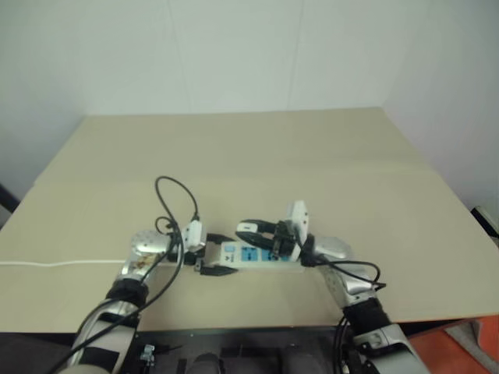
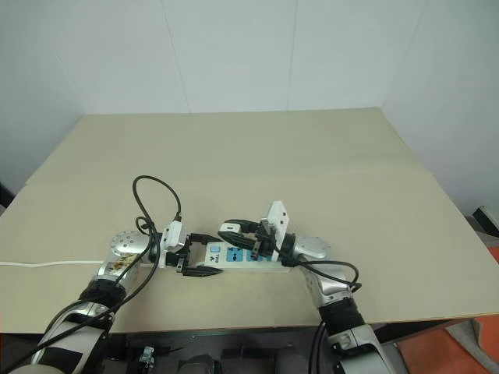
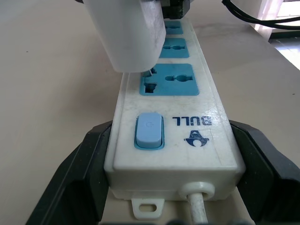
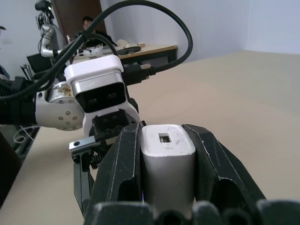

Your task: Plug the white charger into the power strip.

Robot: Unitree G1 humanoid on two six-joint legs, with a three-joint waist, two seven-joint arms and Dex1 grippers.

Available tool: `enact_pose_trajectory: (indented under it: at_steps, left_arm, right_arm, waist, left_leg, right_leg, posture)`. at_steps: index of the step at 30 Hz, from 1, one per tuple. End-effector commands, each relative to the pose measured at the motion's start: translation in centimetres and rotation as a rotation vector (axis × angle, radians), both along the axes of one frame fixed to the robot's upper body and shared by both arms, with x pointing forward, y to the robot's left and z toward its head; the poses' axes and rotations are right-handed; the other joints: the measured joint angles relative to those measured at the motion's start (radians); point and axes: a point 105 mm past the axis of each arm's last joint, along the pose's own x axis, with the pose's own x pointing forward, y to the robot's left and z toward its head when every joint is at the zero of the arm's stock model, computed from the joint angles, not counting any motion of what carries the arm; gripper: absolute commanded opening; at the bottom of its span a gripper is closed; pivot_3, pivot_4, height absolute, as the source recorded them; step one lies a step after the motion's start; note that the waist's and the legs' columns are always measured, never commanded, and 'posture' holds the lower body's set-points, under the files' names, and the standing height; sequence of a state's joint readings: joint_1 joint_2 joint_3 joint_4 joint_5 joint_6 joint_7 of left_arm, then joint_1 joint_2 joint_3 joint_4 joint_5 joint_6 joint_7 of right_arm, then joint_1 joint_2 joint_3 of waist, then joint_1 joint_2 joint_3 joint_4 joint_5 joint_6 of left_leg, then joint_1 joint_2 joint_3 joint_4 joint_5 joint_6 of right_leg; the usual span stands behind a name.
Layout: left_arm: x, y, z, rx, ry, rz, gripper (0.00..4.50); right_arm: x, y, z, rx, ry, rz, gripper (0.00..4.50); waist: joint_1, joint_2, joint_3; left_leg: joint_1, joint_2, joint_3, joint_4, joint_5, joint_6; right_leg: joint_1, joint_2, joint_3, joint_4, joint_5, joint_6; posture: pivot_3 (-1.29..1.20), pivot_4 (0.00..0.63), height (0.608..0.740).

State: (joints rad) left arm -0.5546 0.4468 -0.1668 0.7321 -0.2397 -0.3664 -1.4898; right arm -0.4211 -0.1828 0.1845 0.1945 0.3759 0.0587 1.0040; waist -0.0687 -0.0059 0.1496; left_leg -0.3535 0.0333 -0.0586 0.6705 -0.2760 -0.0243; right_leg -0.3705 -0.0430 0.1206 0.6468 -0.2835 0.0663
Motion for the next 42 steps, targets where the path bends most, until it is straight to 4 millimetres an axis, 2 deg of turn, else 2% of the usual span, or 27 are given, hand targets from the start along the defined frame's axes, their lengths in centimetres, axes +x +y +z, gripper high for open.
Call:
enact_pose_trajectory:
  at_steps: [1,10,12,18,29,42]
  left_arm:
    - [-1.2,1.2,-3.5,0.122,0.128,0.024,3.27]
    - [-0.8,0.6,-1.2,0.108,0.116,0.006,3.27]
    - [-1.0,0.5,-0.7,0.106,0.115,0.003,3.27]
    - [-1.5,0.1,0.3,0.107,0.114,-0.002,3.27]
    - [-2.0,-0.4,0.8,0.105,0.119,0.023,3.27]
    - [-1.9,-0.1,0.8,0.112,0.116,0.034,3.27]
  right_arm:
    - [-0.3,0.1,1.3,0.035,-0.023,0.017,1.13]
    - [-0.2,0.4,0.5,0.018,-0.015,0.012,1.13]
    - [0.0,0.5,0.4,0.016,-0.011,0.002,1.13]
    - [0.7,0.4,0.2,0.012,-0.011,-0.018,1.13]
    - [-0.7,-0.9,-1.6,-0.052,0.002,0.014,1.13]
    - [-0.4,-2.8,-3.1,-0.111,0.012,-0.01,1.13]
  waist:
    - [0.0,0.0,0.0]
    - [-0.001,-0.002,0.002]
    - [-0.001,-0.003,0.003]
    - [-0.004,-0.003,0.003]
    - [0.003,-0.004,0.004]
    - [0.014,-0.004,0.004]
  left_leg:
    - [0.0,0.0,0.0,0.0,0.0,0.0]
    - [-0.001,0.0,0.0,-0.002,0.0,0.0]
    - [-0.003,0.0,0.0,-0.004,0.0,0.0]
    - [-0.014,0.0,0.0,-0.005,0.0,0.0]
    - [-0.015,0.001,0.0,-0.007,0.0,0.0]
    - [-0.016,0.0,0.0,-0.008,0.0,0.0]
  right_leg:
    - [0.0,0.0,0.0,0.0,0.0,0.0]
    - [-0.002,0.0,0.0,-0.001,0.0,0.0]
    - [-0.004,0.0,0.0,-0.001,0.001,-0.005]
    - [-0.018,0.0,0.0,0.0,0.003,-0.008]
    - [-0.018,0.0,-0.001,-0.003,0.003,-0.008]
    - [-0.018,-0.001,-0.001,-0.006,0.003,-0.008]
  posture:
    - [0.0,0.15,0.74]
    - [0.0,0.15,0.74]
    - [0.0,0.15,0.74]
    - [0.0,0.15,0.74]
    - [0.0,0.15,0.74]
    - [0.0,0.15,0.74]
